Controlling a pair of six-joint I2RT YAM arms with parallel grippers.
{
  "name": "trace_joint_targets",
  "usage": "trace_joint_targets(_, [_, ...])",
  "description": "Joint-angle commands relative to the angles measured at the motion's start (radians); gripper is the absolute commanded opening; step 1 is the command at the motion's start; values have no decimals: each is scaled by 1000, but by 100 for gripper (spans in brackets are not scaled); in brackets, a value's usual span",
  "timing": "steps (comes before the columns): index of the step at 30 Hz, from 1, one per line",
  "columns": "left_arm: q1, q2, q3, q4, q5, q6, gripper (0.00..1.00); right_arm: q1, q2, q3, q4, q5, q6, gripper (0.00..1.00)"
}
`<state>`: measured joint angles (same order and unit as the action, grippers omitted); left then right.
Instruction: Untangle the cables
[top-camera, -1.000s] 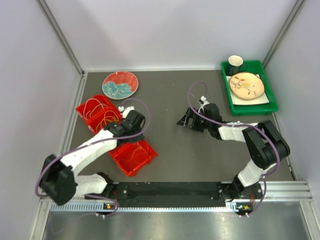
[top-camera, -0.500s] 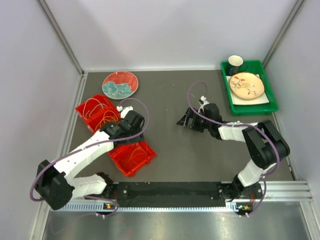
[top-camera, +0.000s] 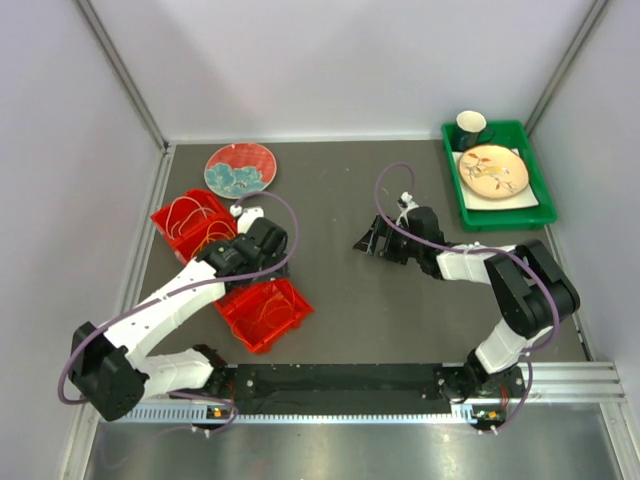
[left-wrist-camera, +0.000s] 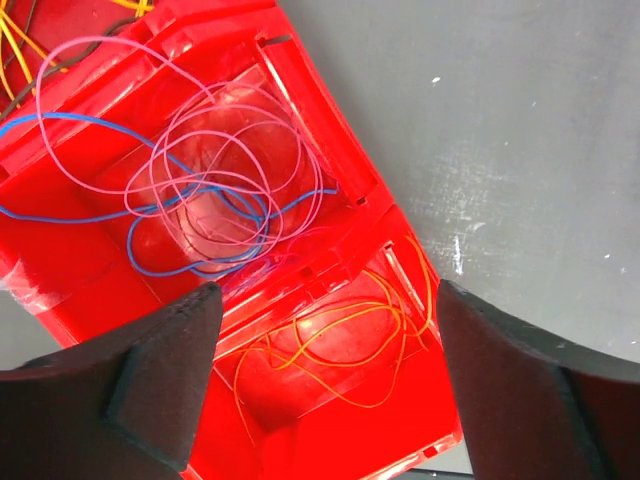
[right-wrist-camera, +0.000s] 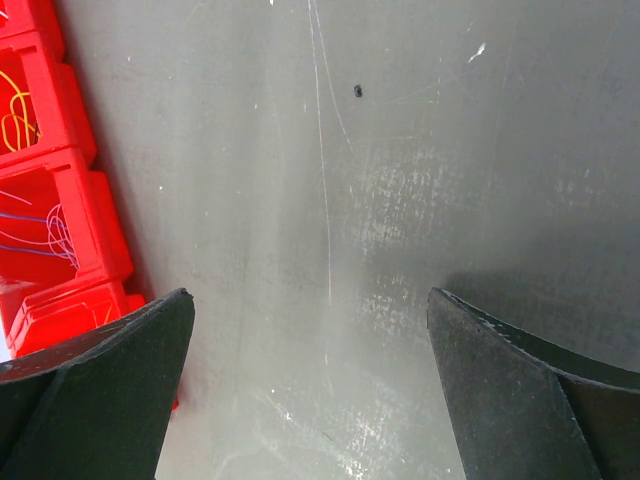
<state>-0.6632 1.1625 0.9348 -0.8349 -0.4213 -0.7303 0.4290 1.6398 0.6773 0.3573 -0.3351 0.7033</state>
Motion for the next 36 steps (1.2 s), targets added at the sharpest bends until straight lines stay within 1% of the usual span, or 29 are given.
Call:
trace_joint_targets(1, [-1, -32, 16, 93, -7, 32, 93, -6, 17, 31, 8, -2, -1, 99])
trace_joint_targets(2, [-1, -24, 1, 123, 15, 35, 93, -6, 20, 34, 8, -2, 1, 99])
trace_joint_targets(3, [-1, -18, -10, 170, 83, 42, 92, -6, 20, 34, 8, -2, -1, 99])
trace_joint_targets(4, [-1, -8, -20, 251, 123, 45, 88, -7, 22, 36, 5, -2, 1, 99])
trace_joint_targets(6, [-3, 55, -33, 313, 211, 28, 84, -6, 20, 34, 5, -2, 1, 99])
trace_joint_targets(10, [-4, 219, -22, 390, 295, -17, 77, -6, 17, 33, 5, -2, -1, 99])
trace_joint_targets(11, [-4, 285, -11, 401, 305, -18, 77, -6, 18, 33, 5, -2, 1, 99])
trace_joint_targets(14, [-4, 374, 2, 389, 288, -18, 76, -7, 17, 33, 5, -4, 1, 99])
trace_joint_targets(17, [2, 422, 18, 338, 204, -21, 77, -6, 18, 33, 5, -4, 2, 99])
trace_joint_targets(18, [7, 425, 18, 288, 179, -43, 77, -7, 18, 33, 5, -4, 1, 99])
trace_joint_targets(21, [37, 390, -19, 231, 104, -70, 79, -6, 18, 31, 6, -5, 1, 99])
trace_joint_targets(23, [85, 327, -78, 206, 85, -78, 79, -7, 18, 31, 8, -4, 2, 99])
trace_joint_targets(24, [106, 303, -100, 203, 85, -74, 80, -7, 18, 31, 9, -5, 2, 99])
trace_joint_targets(25, [152, 277, -123, 210, 93, -64, 80, -7, 20, 31, 11, -5, 2, 99])
trace_joint_targets(27, [187, 201, -168, 227, 124, -20, 79, -7, 22, 33, 11, -7, 2, 99])
trace_joint_targets(30, [195, 135, -165, 229, 142, 23, 80, -7, 22, 33, 11, -7, 2, 99])
trace_joint_targets(34, [192, 86, -146, 261, 181, 66, 88, -7, 20, 33, 9, -5, 2, 99])
trace_joint_targets(36, [188, 78, -134, 266, 182, 84, 89, -9, 15, 30, 11, -2, 1, 99])
